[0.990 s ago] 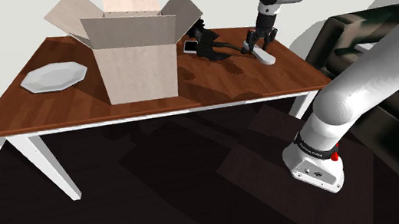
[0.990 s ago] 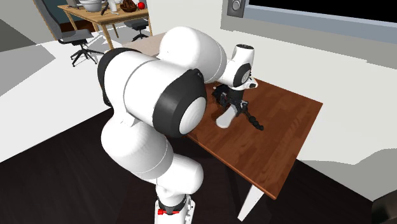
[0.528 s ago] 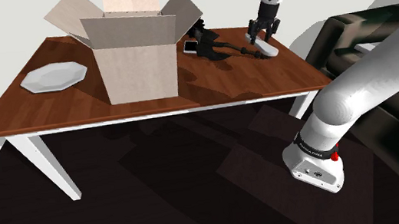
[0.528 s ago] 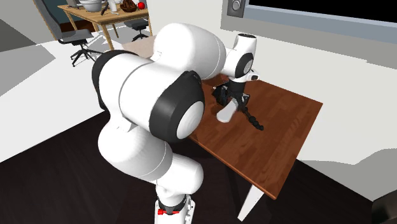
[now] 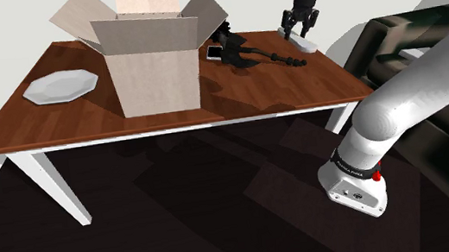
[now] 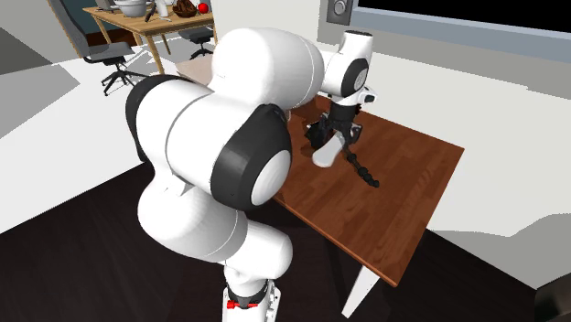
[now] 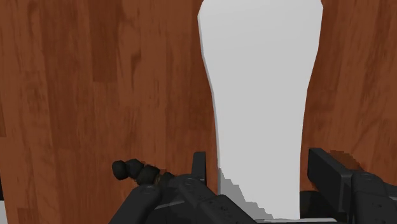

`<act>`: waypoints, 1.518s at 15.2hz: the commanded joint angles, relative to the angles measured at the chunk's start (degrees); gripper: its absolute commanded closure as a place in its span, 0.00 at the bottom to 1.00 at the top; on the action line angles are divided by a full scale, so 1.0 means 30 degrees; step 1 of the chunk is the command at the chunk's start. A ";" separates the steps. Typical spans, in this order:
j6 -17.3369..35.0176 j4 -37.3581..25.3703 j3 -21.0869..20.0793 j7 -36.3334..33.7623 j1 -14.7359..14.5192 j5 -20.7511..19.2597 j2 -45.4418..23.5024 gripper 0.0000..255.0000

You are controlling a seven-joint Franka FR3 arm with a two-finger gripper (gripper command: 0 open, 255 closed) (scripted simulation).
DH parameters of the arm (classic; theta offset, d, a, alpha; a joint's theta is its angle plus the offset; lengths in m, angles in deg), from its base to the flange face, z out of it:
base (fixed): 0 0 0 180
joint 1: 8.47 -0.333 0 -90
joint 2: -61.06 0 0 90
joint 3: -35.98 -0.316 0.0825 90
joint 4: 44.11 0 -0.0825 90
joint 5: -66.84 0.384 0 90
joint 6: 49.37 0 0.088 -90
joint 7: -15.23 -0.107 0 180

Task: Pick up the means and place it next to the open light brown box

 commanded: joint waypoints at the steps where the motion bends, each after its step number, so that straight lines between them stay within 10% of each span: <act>1: -0.0516 -0.0480 -0.0022 0.0020 -0.0007 0.0014 0.0034 1.00; 23: -0.6158 -0.6486 -0.0307 0.0096 -0.0195 0.0287 -0.0339 1.00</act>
